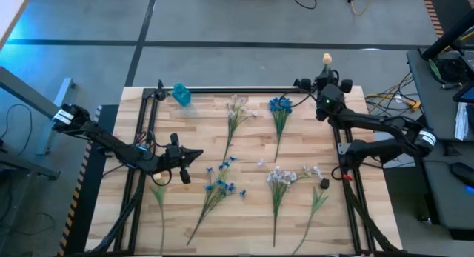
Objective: Sort flowers into vase by color
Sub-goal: Put the top yellow tulip into the transparent vase
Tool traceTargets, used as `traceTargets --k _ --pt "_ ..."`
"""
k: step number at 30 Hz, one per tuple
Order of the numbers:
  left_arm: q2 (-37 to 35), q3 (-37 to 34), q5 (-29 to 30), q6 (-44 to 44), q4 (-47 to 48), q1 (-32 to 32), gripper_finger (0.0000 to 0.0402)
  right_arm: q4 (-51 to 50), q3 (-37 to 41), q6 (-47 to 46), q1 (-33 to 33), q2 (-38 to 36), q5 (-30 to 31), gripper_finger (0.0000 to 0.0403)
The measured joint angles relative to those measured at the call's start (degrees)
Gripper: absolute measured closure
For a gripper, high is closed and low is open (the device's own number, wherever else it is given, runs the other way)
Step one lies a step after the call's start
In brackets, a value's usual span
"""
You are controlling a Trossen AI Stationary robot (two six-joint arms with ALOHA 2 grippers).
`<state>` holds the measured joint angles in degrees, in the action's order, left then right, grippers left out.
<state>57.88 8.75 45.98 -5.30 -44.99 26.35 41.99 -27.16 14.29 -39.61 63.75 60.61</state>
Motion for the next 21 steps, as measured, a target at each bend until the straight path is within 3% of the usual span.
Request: traceTargets --k 9,16,21 --pt "-0.01 0.00 -0.02 -0.11 0.00 0.00 0.0402 -21.29 -1.54 -13.12 0.41 -4.51 -0.11 0.0244" --pt "0.00 0.00 -0.02 -0.09 0.01 0.01 0.0402 -38.21 -4.66 -19.63 2.36 -9.46 -0.62 0.0231" --pt "0.01 0.00 -0.02 0.07 0.02 0.02 0.0402 -43.42 -6.42 -20.76 3.93 -12.65 -0.76 0.0230"
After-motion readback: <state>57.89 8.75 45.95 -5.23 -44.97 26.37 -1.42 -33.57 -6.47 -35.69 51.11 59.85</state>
